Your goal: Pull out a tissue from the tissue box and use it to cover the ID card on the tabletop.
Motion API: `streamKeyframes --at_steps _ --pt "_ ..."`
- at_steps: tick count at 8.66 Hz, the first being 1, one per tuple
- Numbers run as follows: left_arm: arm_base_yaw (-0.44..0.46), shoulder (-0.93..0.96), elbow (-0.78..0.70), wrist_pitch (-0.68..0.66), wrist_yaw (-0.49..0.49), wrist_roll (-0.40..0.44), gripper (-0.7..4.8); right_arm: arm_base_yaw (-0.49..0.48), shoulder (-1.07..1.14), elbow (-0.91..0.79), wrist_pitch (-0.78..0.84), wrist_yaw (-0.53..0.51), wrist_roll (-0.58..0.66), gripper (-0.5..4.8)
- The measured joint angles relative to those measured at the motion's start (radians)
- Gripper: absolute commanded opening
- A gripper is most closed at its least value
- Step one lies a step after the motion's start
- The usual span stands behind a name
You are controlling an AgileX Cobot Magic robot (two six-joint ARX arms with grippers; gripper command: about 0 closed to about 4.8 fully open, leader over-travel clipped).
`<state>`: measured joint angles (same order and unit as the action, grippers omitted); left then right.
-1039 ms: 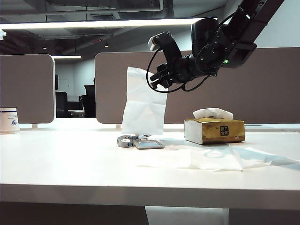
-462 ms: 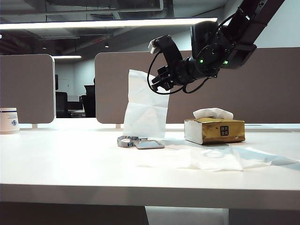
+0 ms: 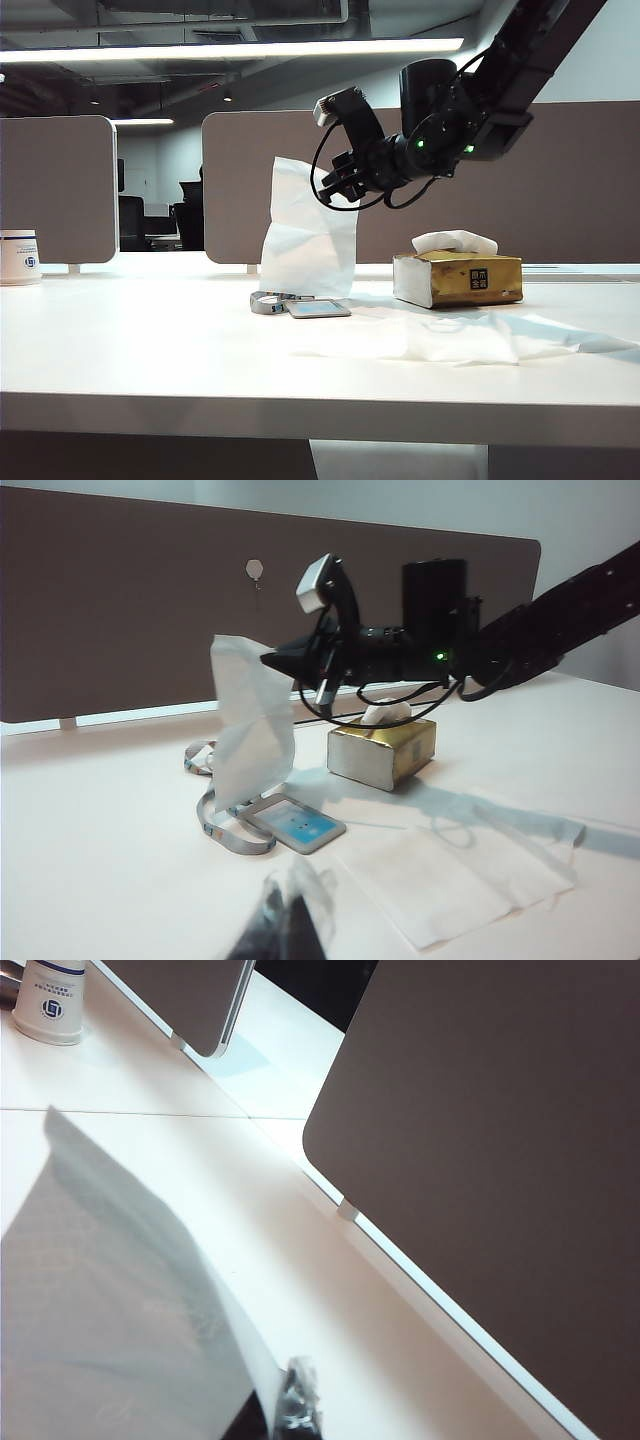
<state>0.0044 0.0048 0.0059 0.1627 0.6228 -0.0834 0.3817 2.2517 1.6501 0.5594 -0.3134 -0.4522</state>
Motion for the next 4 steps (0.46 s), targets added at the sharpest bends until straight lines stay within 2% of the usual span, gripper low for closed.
streamKeyframes --at_steps 2,4 --pt "0.000 0.000 0.000 -0.001 0.004 0.000 -0.06 0.000 0.015 0.010 -0.011 0.005 0.011 -0.01" --pt "0.000 0.000 0.000 -0.001 0.004 0.000 -0.06 0.002 0.015 0.012 -0.183 0.002 0.062 -0.01"
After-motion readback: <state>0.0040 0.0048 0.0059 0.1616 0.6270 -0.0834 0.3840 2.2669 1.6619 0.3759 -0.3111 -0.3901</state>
